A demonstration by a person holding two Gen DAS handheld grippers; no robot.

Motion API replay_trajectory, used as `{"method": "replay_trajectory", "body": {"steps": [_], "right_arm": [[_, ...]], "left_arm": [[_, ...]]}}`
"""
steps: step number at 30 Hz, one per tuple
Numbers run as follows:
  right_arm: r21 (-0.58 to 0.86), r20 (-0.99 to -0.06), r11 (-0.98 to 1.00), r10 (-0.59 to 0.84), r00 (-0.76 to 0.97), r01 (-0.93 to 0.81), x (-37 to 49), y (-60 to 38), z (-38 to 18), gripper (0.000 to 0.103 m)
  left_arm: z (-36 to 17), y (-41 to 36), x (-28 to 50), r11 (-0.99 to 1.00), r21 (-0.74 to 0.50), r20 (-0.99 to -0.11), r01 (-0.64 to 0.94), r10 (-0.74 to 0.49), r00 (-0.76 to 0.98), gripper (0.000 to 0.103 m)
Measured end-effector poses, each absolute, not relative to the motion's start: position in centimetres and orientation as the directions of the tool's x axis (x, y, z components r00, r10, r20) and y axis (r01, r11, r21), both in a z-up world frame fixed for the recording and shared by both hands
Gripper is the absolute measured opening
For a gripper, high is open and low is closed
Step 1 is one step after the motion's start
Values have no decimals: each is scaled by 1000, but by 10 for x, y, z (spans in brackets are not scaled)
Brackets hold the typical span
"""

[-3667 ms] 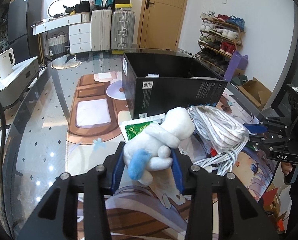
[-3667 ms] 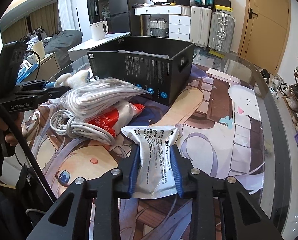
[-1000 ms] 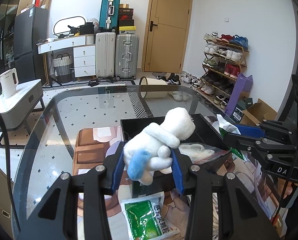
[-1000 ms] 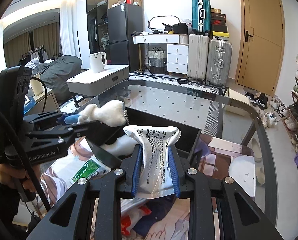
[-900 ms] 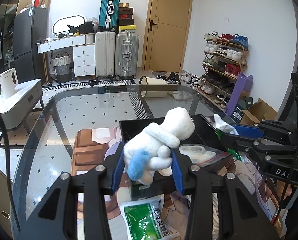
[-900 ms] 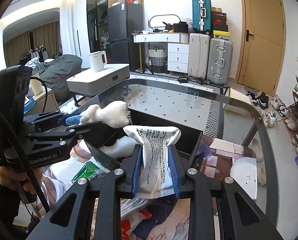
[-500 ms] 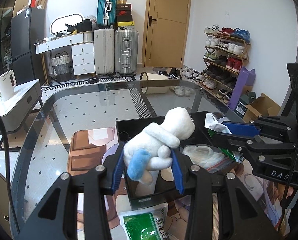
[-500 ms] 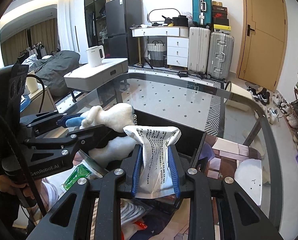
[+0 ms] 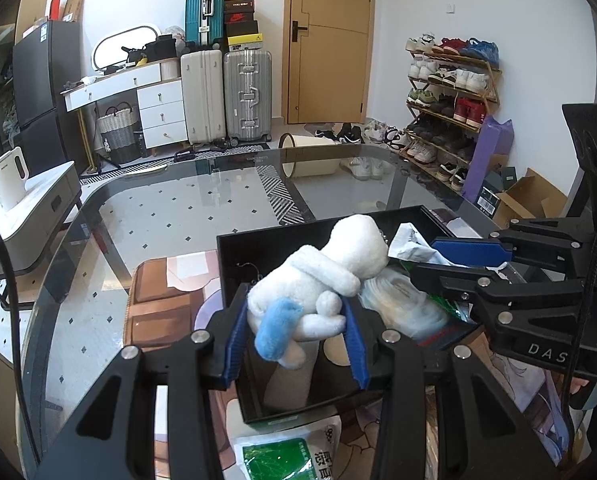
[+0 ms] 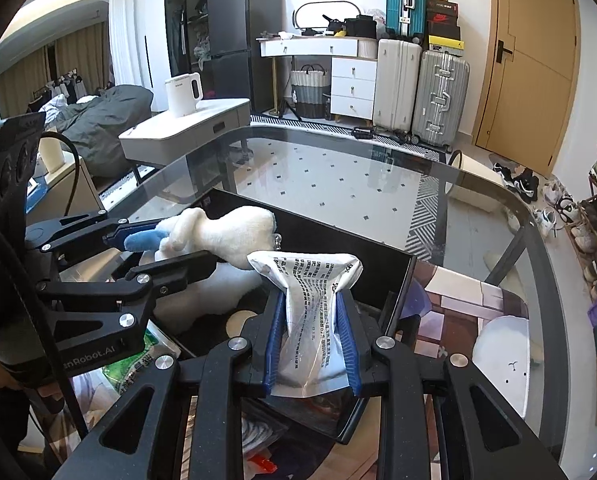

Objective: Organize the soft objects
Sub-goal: 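Lift the plush toy and sachet and carry both over the black box, then open both grippers to drop the plush toy and sachet into the box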

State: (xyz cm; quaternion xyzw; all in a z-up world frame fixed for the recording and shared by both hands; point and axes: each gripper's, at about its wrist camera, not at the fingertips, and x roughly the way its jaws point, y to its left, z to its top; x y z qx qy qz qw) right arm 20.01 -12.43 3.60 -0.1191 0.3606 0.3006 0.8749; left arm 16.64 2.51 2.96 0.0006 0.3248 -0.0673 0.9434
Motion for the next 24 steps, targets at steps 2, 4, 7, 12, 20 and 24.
{"method": "replay_trajectory", "body": {"steps": [2, 4, 7, 12, 20, 24], "right_arm": [[7, -704, 791, 438, 559, -611, 201, -124, 35, 26], [1, -706, 793, 432, 561, -609, 201, -124, 34, 26], [3, -711, 794, 429, 558, -607, 204, -124, 31, 26], [-4, -716, 794, 423, 556, -609, 205, -121, 28, 26], [7, -683, 798, 444, 580, -602, 200, -129, 39, 57], [31, -640, 810, 466, 611, -586, 189, -148, 56, 80]], "left_arm": [[29, 23, 167, 991, -33, -614, 132, -124, 780, 41], [29, 22, 168, 991, -30, -614, 134, -124, 779, 41], [29, 21, 170, 990, -27, -616, 135, -123, 778, 41], [29, 20, 173, 991, -16, -616, 135, -116, 779, 42], [31, 21, 169, 988, -33, -617, 153, -140, 775, 54], [42, 24, 156, 986, -54, -590, 158, -160, 791, 66]]}}
